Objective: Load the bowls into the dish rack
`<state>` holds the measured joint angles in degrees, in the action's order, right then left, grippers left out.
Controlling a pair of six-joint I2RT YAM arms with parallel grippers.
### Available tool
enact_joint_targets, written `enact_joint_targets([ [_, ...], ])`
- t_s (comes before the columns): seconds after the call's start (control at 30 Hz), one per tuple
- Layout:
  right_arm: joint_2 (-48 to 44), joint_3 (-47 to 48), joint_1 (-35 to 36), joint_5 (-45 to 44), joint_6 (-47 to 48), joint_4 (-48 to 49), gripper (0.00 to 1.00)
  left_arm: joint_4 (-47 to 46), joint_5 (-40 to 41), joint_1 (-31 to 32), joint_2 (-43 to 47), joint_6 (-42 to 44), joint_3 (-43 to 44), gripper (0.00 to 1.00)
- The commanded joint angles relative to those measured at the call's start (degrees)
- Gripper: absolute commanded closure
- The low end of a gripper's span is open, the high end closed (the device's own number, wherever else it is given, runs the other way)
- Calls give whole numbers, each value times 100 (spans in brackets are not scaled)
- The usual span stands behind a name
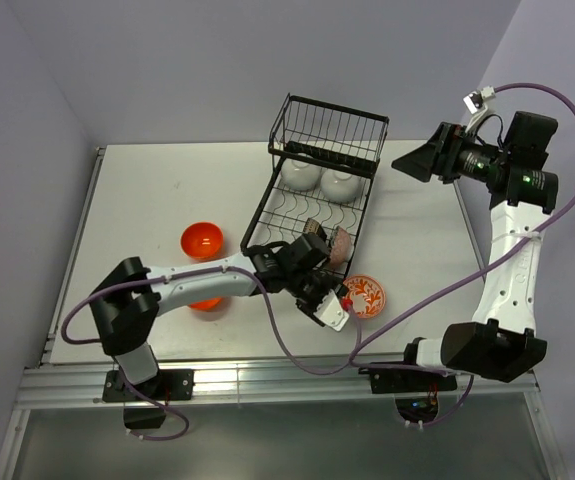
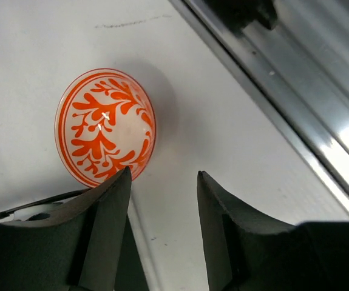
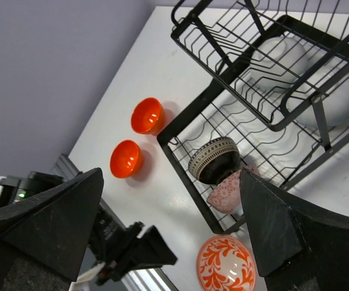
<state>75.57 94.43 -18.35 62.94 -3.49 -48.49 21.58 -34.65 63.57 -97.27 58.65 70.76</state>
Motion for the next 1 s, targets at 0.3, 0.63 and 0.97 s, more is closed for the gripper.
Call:
enact_joint_targets([
  [0.3,28,-241,-55,298,199,138,0,-155,1057,577,-1179,1509,868,47],
  [0.63,-7,-303,-55,254,470,6,0,-23,1584,630,-1891,1570,1352,64],
  [0.97,1,-57,-63,96,683,-152,0,907,1306,1008,-1525,695,1756,100],
])
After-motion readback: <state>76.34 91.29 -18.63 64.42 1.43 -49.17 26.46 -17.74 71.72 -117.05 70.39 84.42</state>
